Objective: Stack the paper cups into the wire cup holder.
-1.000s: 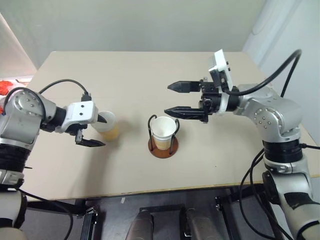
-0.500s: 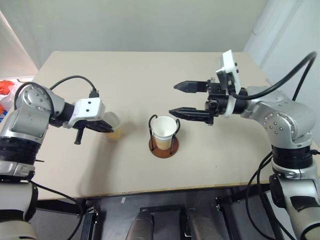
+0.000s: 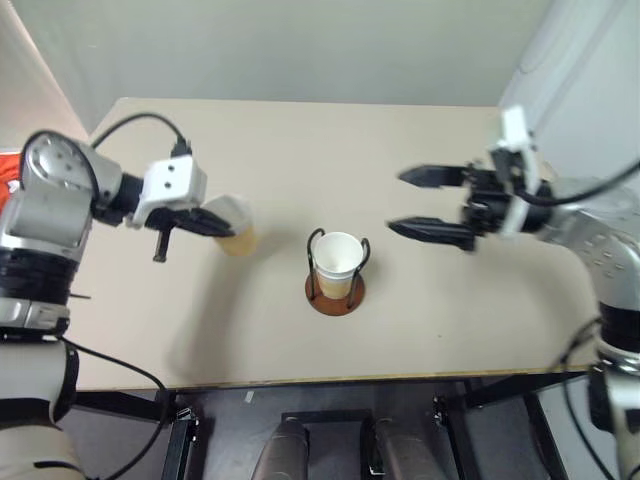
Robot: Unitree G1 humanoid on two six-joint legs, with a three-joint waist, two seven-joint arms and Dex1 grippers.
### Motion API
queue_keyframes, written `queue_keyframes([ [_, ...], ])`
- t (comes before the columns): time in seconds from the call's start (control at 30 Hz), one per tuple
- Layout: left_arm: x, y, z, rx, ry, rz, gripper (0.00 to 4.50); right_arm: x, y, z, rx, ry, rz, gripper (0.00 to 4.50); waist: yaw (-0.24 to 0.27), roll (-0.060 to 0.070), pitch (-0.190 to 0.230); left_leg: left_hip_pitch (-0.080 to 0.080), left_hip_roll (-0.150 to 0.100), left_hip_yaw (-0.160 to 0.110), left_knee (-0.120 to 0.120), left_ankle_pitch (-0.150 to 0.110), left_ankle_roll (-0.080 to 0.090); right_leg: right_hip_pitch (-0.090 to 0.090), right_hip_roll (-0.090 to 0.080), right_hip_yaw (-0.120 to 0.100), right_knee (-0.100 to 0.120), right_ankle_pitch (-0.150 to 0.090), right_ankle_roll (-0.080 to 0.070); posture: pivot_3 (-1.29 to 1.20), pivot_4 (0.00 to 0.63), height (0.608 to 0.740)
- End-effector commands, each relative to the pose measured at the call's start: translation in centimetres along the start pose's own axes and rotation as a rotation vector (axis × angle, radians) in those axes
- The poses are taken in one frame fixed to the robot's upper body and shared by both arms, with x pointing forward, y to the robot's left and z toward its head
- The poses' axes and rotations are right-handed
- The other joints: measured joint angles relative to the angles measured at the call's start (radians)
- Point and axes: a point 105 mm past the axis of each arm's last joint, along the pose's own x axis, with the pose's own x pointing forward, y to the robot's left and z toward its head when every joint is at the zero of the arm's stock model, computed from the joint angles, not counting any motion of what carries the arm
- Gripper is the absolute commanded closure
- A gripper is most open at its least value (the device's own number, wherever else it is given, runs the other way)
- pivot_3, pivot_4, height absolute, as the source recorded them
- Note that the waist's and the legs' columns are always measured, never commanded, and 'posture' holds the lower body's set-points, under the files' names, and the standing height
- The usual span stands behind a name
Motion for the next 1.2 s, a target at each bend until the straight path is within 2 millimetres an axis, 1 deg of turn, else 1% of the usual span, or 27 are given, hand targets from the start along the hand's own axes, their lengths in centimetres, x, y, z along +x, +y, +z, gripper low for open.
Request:
queue_keyframes([
  [0.03, -1.5, 0.2, 6.2, 0.138, -0.173, -0.05, 4.45, -3.9, 0.2, 1.0, -0.043, -0.047, -0.043, 0.0, 0.002, 0.0, 0.0, -0.001, 0.0, 0.0, 0.0, 0.0, 0.0, 0.0, 0.0, 0.0, -0.003, 0.002, 0.004, 0.0, 0.15, 0.74],
  [0.1, -1.7, 0.2, 9.3, 0.194, -0.277, -0.085, 4.45, -5.7, 0.1, 0.3, -0.022, -0.07, -0.09, 0.0, 0.003, 0.0, 0.0, -0.003, -0.001, 0.001, 0.0, 0.0, 0.0, 0.0, 0.0, 0.0, -0.006, 0.004, 0.007, 0.0, 0.15, 0.74],
  [0.13, -1.8, 0.0, 10.5, 0.216, -0.314, -0.109, 4.45, -6.2, 0.2, 0.1, -0.025, -0.087, -0.097, 0.0, 0.002, 0.0, 0.0, -0.004, -0.001, 0.001, 0.001, 0.0, 0.001, 0.0, 0.0, 0.001, -0.007, 0.005, 0.008, 0.0, 0.15, 0.74],
  [0.3, -0.7, -0.5, 15.1, 0.379, -0.431, -0.212, 4.45, -7.6, 1.0, 0.0, -0.018, -0.14, -0.172, 0.0, -0.005, 0.001, 0.0, 0.001, -0.002, 0.005, 0.002, -0.001, 0.003, 0.004, -0.001, 0.003, -0.007, 0.004, 0.015, 0.0, 0.15, 0.74],
  [0.37, -0.1, -0.8, 15.8, 0.417, -0.44, -0.251, 4.45, -7.6, 1.1, -0.3, -0.015, -0.135, -0.201, 0.0, -0.007, 0.001, 0.0, 0.001, -0.002, 0.005, 0.003, 0.0, 0.005, 0.005, -0.001, 0.004, -0.007, 0.003, 0.017, 0.0, 0.15, 0.74],
  [0.43, 0.7, -0.9, 15.9, 0.447, -0.425, -0.275, 4.45, -7.5, 1.3, -0.6, -0.012, -0.127, -0.22, 0.0, -0.011, 0.001, 0.0, 0.003, -0.002, 0.006, 0.004, 0.0, 0.005, 0.007, -0.001, 0.005, -0.007, 0.003, 0.019, 0.0, 0.15, 0.74],
  [0.53, 2.6, -1.0, 15.6, 0.496, -0.371, -0.324, 4.45, -7.5, 1.7, -0.4, -0.02, -0.13, -0.245, 0.0, -0.011, 0.003, 0.002, 0.004, -0.003, 0.005, 0.009, 0.0, 0.007, 0.011, -0.001, 0.007, -0.007, 0.001, 0.021, 0.0, 0.15, 0.74],
  [0.57, 3.1, -1.2, 15.4, 0.511, -0.356, -0.342, 4.45, -7.6, 1.7, -0.3, -0.023, -0.129, -0.259, 0.0, -0.01, 0.003, 0.002, 0.004, -0.004, 0.006, 0.01, 0.0, 0.007, 0.011, -0.001, 0.007, -0.007, 0.0, 0.02, 0.0, 0.15, 0.74],
  [0.6, 3.5, -1.3, 15.2, 0.524, -0.341, -0.354, 4.45, -7.8, 1.7, -0.3, -0.024, -0.125, -0.272, 0.0, -0.009, 0.004, 0.002, 0.003, -0.004, 0.005, 0.013, -0.001, 0.008, 0.012, -0.001, 0.008, -0.007, -0.001, 0.018, 0.0, 0.15, 0.74],
  [0.77, 4.8, -1.8, 13.8, 0.561, -0.274, -0.41, 4.45, -8.1, 2.0, -0.6, -0.02, -0.105, -0.308, 0.0, -0.007, 0.004, 0.002, 0.001, -0.006, 0.006, 0.02, -0.004, 0.014, 0.014, -0.001, 0.012, -0.007, -0.001, 0.022, 0.0, 0.15, 0.74],
  [0.83, 5.4, -1.4, 13.5, 0.578, -0.253, -0.403, 4.45, -8.1, 2.2, -0.6, -0.019, -0.107, -0.316, 0.0, -0.007, 0.004, 0.002, 0.0, -0.007, 0.007, 0.02, -0.005, 0.015, 0.014, -0.002, 0.013, -0.008, -0.002, 0.023, 0.0, 0.15, 0.74],
  [0.93, 5.7, -1.1, 13.5, 0.587, -0.25, -0.399, 4.45, -8.1, 2.3, -0.6, -0.017, -0.105, -0.328, 0.0, -0.003, 0.004, 0.002, -0.001, -0.007, 0.007, 0.02, -0.005, 0.016, 0.014, -0.002, 0.014, -0.008, -0.003, 0.025, 0.0, 0.15, 0.74],
  [0.97, 5.8, -1.2, 13.5, 0.59, -0.251, -0.405, 4.45, -8.1, 2.3, -0.6, -0.017, -0.1, -0.334, 0.0, -0.002, 0.004, 0.002, -0.001, -0.007, 0.007, 0.02, -0.006, 0.016, 0.014, -0.001, 0.014, -0.008, -0.002, 0.026, 0.0, 0.15, 0.74],
  [1.03, 5.8, -1.4, 13.5, 0.592, -0.251, -0.416, 4.45, -8.2, 2.3, -0.7, -0.016, -0.093, -0.341, 0.0, -0.001, 0.004, 0.002, -0.002, -0.007, 0.007, 0.02, -0.007, 0.017, 0.014, -0.001, 0.014, -0.009, 0.0, 0.033, 0.0, 0.15, 0.74],
  [1.17, 6.0, -1.6, 13.4, 0.57, -0.253, -0.436, 4.45, -8.5, 2.2, -0.6, -0.005, -0.099, -0.349, 0.0, -0.001, 0.004, 0.002, -0.002, -0.007, 0.008, 0.02, -0.01, 0.018, 0.014, -0.002, 0.014, -0.009, -0.001, 0.035, 0.0, 0.15, 0.74],
  [1.2, 6.0, -1.7, 13.4, 0.563, -0.259, -0.441, 4.28, -8.5, 2.2, -0.6, -0.004, -0.098, -0.35, 0.0, -0.001, 0.004, 0.002, -0.002, -0.007, 0.008, 0.02, -0.01, 0.018, 0.014, -0.001, 0.014, -0.009, -0.001, 0.035, 0.0, 0.15, 0.74],
])
